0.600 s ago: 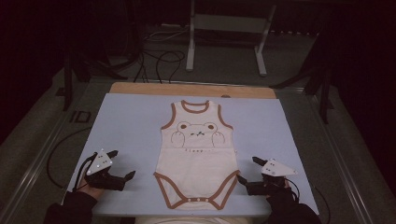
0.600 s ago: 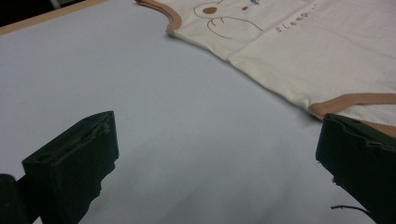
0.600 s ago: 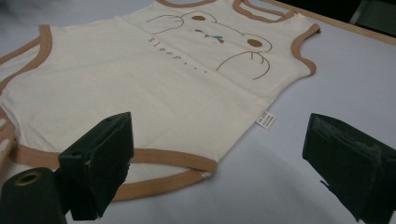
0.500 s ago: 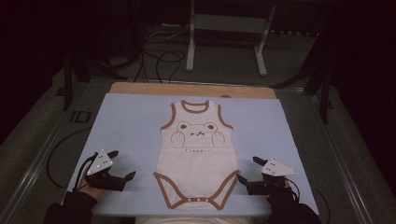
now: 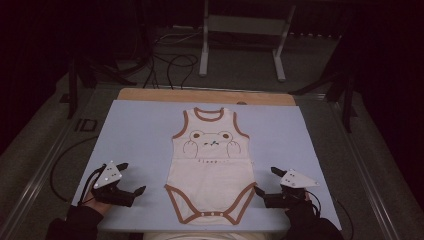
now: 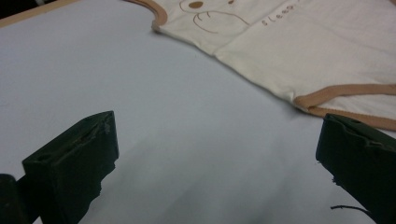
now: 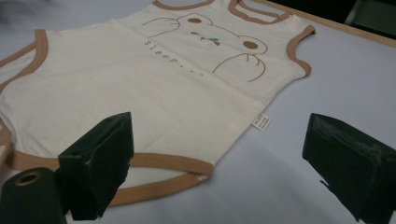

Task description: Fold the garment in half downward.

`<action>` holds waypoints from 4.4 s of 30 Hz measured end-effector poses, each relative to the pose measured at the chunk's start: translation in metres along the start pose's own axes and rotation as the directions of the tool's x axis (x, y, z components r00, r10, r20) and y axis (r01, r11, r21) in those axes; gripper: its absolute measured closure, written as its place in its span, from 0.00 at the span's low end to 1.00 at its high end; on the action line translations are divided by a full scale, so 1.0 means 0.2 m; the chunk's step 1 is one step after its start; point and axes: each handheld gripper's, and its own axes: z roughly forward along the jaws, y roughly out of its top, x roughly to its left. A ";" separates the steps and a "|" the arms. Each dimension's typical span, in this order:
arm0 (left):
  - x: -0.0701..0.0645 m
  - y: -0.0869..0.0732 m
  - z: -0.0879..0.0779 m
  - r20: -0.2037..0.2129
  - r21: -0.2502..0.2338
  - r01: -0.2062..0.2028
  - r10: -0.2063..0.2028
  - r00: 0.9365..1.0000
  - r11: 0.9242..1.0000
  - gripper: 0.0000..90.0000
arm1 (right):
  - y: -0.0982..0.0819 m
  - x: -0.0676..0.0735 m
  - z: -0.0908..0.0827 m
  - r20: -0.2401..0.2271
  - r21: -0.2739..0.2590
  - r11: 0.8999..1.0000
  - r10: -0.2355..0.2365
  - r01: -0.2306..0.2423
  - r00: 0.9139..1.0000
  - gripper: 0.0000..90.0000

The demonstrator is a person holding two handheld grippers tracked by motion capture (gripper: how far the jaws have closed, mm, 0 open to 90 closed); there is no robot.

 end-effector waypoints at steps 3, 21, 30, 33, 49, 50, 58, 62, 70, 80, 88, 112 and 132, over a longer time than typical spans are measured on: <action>0.00 0.01 0.00 0.001 -0.007 0.000 0.000 1.000 1.000 0.00 | 0.02 0.00 -0.01 0.009 -0.008 1.000 0.009 -0.009 1.000 0.10; -0.02 0.10 0.00 0.069 0.018 -0.003 0.002 0.998 1.000 0.00 | 0.16 -0.02 -0.14 0.056 -0.035 0.999 0.007 -0.005 0.998 0.10; -0.01 0.23 -0.01 0.093 0.010 -0.021 0.020 0.995 1.000 0.00 | 0.27 -0.06 -0.15 0.060 -0.020 1.000 0.011 -0.009 0.998 0.10; 0.00 0.26 -0.01 0.098 0.003 -0.020 0.020 0.995 1.000 0.00 | 0.30 -0.07 -0.15 0.060 -0.027 1.000 0.014 -0.013 0.998 0.10; 0.03 0.45 0.08 0.145 0.059 -0.073 0.064 0.987 0.996 0.00 | 0.54 -0.10 -0.09 0.055 -0.051 0.997 -0.058 0.061 0.997 0.10; 0.03 0.47 0.10 0.151 0.065 -0.067 0.057 0.987 0.996 0.00 | 0.55 -0.10 -0.09 0.052 -0.055 0.997 -0.058 0.061 0.997 0.10; 0.05 0.54 0.19 0.158 0.070 -0.065 0.053 0.986 0.995 0.00 | 0.62 -0.13 -0.01 0.040 -0.037 0.997 -0.067 0.068 0.997 0.10; 0.06 0.56 0.24 0.141 0.087 -0.060 0.047 0.989 0.994 0.00 | 0.62 -0.16 0.04 0.046 -0.033 0.997 -0.066 0.067 0.997 0.10; 0.07 0.57 0.33 0.134 0.100 -0.031 0.018 0.991 0.995 0.00 | 0.61 -0.18 0.14 0.068 0.007 0.999 -0.035 0.035 0.997 0.10; 0.07 0.58 0.42 0.094 0.083 0.006 -0.014 0.995 0.997 0.00 | 0.57 -0.18 0.29 0.089 0.052 0.998 0.038 -0.043 0.995 0.10; 0.06 0.57 0.50 0.092 0.117 0.014 -0.025 0.995 0.993 0.00 | 0.49 -0.22 0.40 0.115 0.073 0.991 0.101 -0.110 0.988 0.10; 0.08 0.53 0.70 0.009 0.248 0.127 -0.134 0.991 0.960 0.00 | 0.36 -0.27 0.55 0.129 0.162 0.965 0.188 -0.207 0.974 0.10; 0.05 0.47 0.75 -0.019 0.299 0.079 -0.077 0.997 0.951 0.30 | 0.27 -0.29 0.65 0.135 0.305 0.930 0.173 -0.207 0.976 0.37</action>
